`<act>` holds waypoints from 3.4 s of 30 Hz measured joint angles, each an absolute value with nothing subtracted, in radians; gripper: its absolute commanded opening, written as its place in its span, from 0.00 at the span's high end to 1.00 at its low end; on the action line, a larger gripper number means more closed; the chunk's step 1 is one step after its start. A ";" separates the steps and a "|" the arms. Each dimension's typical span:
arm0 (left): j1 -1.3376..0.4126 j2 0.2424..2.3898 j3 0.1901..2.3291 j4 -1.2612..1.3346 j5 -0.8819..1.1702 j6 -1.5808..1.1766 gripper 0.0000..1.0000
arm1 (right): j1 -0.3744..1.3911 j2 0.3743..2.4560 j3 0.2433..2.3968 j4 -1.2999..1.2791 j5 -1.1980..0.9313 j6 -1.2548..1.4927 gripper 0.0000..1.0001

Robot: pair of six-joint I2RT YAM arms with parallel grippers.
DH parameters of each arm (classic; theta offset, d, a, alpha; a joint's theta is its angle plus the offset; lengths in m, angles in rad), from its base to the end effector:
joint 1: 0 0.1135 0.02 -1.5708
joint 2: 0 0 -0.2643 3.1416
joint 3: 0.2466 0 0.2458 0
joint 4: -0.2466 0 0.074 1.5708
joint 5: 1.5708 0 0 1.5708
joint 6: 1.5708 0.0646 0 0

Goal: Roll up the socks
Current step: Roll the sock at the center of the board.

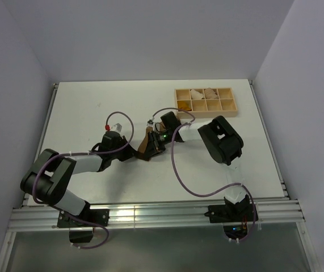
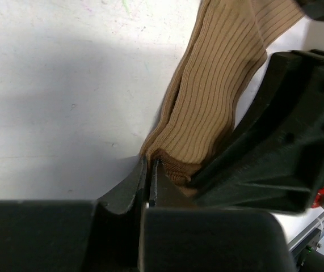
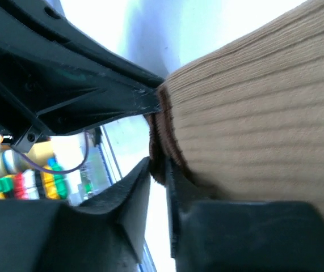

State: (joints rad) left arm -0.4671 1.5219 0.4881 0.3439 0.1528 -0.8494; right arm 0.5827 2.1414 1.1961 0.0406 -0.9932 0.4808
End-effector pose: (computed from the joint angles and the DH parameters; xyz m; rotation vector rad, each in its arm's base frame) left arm 0.2517 -0.1380 0.1156 -0.3711 2.3740 -0.8378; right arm 0.3196 0.2755 0.0919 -0.6140 2.5505 1.6566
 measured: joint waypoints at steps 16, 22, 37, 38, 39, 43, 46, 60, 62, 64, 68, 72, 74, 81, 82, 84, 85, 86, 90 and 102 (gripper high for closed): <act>-0.467 1.517 0.607 0.089 0.139 -0.795 1.00 | 0.807 1.686 1.024 -0.065 -0.258 0.086 0.43; -0.467 1.515 0.645 -0.004 0.136 -0.778 1.00 | 1.011 1.668 0.913 0.041 0.054 -0.091 0.39; -0.467 1.516 0.706 -0.152 0.135 -0.760 0.99 | 1.244 1.790 0.898 0.217 0.465 -0.396 0.43; -0.467 1.516 0.709 -0.159 0.135 -0.759 1.00 | 1.250 1.800 0.899 0.218 0.474 -0.406 0.43; -0.467 1.516 0.710 -0.161 0.135 -0.759 1.00 | 1.253 1.808 0.902 0.218 0.480 -0.414 0.43; -0.467 1.522 0.721 -0.178 0.136 -0.752 1.00 | 1.257 1.858 0.933 0.224 0.505 -0.446 0.44; -0.467 1.525 0.726 -0.186 0.138 -0.751 1.00 | 1.260 1.897 0.957 0.226 0.533 -0.470 0.44; -0.467 1.531 0.735 -0.201 0.156 -0.745 1.00 | 1.279 1.992 1.018 0.244 0.618 -0.525 0.80; -0.467 1.531 0.735 -0.201 0.157 -0.745 1.00 | 1.280 1.998 1.025 0.231 0.615 -0.521 0.89; -0.467 1.531 0.735 -0.201 0.157 -0.745 0.99 | 1.280 2.000 1.031 0.218 0.614 -0.520 0.96; -0.466 1.531 0.735 -0.202 0.157 -0.746 0.87 | 1.278 2.000 1.042 0.189 0.603 -0.514 1.00; -0.465 1.526 0.735 -0.203 0.152 -0.755 0.69 | 1.266 1.991 1.050 0.162 0.570 -0.503 1.00; -0.464 1.517 0.735 -0.204 0.149 -0.765 0.65 | 1.253 1.982 1.053 0.145 0.533 -0.487 1.00; -0.433 1.473 0.708 -0.186 0.139 -0.797 0.45 | 1.180 1.948 1.057 0.122 0.376 -0.425 1.00; -0.426 1.464 0.701 -0.184 0.134 -0.801 0.43 | 1.170 1.944 1.058 0.116 0.350 -0.414 1.00; -0.412 1.441 0.684 -0.184 0.132 -0.811 0.36 | 1.148 1.936 1.063 0.102 0.298 -0.396 1.00; -0.406 1.429 0.675 -0.183 0.128 -0.816 0.35 | 1.137 1.932 1.067 0.094 0.271 -0.385 1.00; -0.400 1.418 0.668 -0.180 0.118 -0.825 0.33 | 1.125 1.927 1.069 0.086 0.238 -0.379 1.00; -0.366 1.355 0.626 -0.172 0.098 -0.853 0.30 | 1.061 1.911 1.084 0.049 0.083 -0.334 1.00; -0.269 1.158 0.474 -0.103 0.078 -0.930 0.19 | 0.859 1.920 1.119 -0.020 -0.408 -0.169 1.00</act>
State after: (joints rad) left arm -0.2687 1.1584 0.4744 -0.1032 0.0780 -0.9298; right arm 0.8593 1.9202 1.1187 -0.0196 -0.4080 -0.1692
